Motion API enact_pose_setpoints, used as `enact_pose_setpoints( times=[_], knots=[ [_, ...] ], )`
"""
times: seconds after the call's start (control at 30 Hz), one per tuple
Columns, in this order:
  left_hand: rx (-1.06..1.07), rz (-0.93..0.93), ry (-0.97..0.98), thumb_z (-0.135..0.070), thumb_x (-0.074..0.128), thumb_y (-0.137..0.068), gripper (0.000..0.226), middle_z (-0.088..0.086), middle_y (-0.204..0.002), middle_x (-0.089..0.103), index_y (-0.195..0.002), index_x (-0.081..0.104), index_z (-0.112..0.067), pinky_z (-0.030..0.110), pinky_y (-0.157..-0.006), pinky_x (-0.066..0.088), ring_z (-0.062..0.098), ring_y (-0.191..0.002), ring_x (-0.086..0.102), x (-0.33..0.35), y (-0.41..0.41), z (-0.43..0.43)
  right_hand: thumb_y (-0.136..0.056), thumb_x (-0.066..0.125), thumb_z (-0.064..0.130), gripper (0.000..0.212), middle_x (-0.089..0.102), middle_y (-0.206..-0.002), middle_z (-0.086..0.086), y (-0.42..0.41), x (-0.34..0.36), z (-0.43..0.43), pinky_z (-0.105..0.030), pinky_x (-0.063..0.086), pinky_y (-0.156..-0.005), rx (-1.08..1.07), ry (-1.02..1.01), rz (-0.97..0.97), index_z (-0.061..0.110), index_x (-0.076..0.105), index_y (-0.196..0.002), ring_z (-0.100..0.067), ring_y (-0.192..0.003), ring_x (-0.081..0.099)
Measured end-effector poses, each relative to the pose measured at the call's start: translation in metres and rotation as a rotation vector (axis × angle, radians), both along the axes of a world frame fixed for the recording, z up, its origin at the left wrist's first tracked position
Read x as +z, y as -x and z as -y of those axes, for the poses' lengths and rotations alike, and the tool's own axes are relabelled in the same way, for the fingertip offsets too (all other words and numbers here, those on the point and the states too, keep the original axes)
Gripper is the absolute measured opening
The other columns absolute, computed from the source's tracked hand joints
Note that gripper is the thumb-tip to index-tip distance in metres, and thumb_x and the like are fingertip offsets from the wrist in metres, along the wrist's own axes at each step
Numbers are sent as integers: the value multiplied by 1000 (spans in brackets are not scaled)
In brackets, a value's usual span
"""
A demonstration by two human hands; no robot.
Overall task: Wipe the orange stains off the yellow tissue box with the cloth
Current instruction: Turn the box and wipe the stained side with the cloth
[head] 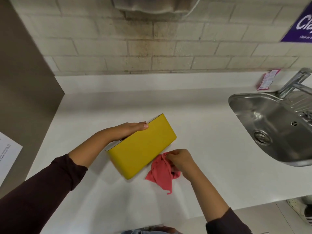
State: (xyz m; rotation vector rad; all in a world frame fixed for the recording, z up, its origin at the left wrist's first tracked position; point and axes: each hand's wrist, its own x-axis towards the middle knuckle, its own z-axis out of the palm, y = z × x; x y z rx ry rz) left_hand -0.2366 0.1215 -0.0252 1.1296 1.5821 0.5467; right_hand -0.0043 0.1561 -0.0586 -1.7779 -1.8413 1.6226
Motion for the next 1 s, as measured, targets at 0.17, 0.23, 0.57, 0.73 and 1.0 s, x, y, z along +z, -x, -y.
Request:
enact_pose_setpoints(
  times=[0.17,0.23,0.57,0.73,1.0],
  knots=[
    [-11,-4,-13,-71,44,-70,82,-5,-150,37,-142,33,-33,42,-112,32,18,-131,43,3,-2,1,-91,43,6,31,67,-97,-8,-23,13,-7,-44,57,-73,-20,-356,65,12,62,-114,-31,-69,67],
    [-7,-11,-32,-72,47,-72,79,-6,-149,38,-141,35,-34,42,-113,31,17,-131,43,2,-2,3,-91,39,2,30,68,-85,-8,-28,14,-8,-44,57,-62,-161,-284,-56,5,65,-107,-29,-58,61],
    [-58,-67,-218,-37,65,-82,60,-13,-143,38,-130,32,-52,17,-98,32,4,-130,36,22,2,16,-86,20,-11,42,62,-72,-13,-5,25,18,-44,59,-74,-362,661,-950,-6,57,-105,-39,-85,67],
    [-74,-33,-269,-11,62,-85,65,-45,-122,40,-114,39,-65,-1,-82,38,-26,-109,40,49,6,38,-80,18,-17,46,72,-85,-13,5,36,36,-39,59,-73,-342,484,-986,-7,55,-107,-34,-83,72],
    [638,-7,-512,-51,50,-88,32,-7,-97,69,-99,68,-27,8,-72,43,2,-90,62,37,-25,76,-84,28,-25,55,67,-113,-17,16,34,59,-22,55,-73,-15,152,-741,7,64,-111,-23,-104,65]
  ],
)
